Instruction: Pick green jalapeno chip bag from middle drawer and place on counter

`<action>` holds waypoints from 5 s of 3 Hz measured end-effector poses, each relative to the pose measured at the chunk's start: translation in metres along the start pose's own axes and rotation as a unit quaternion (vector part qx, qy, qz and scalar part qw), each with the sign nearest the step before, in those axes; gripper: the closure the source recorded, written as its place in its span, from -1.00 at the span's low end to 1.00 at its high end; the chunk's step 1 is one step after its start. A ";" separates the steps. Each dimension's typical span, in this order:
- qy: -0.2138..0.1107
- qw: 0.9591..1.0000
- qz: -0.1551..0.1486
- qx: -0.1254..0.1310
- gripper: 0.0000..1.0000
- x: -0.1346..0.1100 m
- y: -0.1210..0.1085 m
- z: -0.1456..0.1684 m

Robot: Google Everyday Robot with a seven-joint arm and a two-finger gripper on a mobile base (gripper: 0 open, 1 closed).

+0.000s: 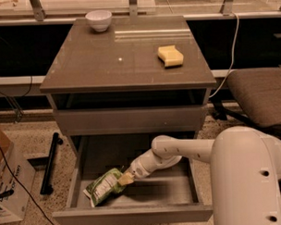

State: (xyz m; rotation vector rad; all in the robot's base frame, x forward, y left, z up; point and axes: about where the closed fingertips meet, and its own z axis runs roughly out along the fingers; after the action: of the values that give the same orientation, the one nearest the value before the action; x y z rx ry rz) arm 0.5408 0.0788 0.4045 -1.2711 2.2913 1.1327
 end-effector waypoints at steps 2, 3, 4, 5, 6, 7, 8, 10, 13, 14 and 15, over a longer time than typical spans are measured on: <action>-0.106 0.989 -0.097 0.037 1.00 -0.041 0.065 -0.138; -0.146 0.972 -0.175 0.048 1.00 -0.050 0.106 -0.213; -0.199 0.946 -0.247 0.069 1.00 -0.060 0.138 -0.298; -0.221 0.918 -0.313 0.098 1.00 -0.079 0.163 -0.377; -0.220 0.892 -0.372 0.129 1.00 -0.115 0.181 -0.446; -0.227 0.886 -0.380 0.142 1.00 -0.123 0.181 -0.464; -0.226 0.886 -0.379 0.139 1.00 -0.123 0.181 -0.461; -0.238 0.864 -0.396 0.202 1.00 -0.172 0.166 -0.460; -0.231 0.828 -0.447 0.248 1.00 -0.292 0.111 -0.470; -0.255 0.827 -0.438 0.242 1.00 -0.328 0.082 -0.470; -0.273 0.826 -0.427 0.246 1.00 -0.361 0.055 -0.474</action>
Offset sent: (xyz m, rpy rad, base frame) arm -0.0198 -0.1125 0.2261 0.2291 -0.3986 -0.0655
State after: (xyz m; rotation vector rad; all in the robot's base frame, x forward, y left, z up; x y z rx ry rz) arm 0.7583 -0.0475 0.9474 -1.2949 1.2127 0.4344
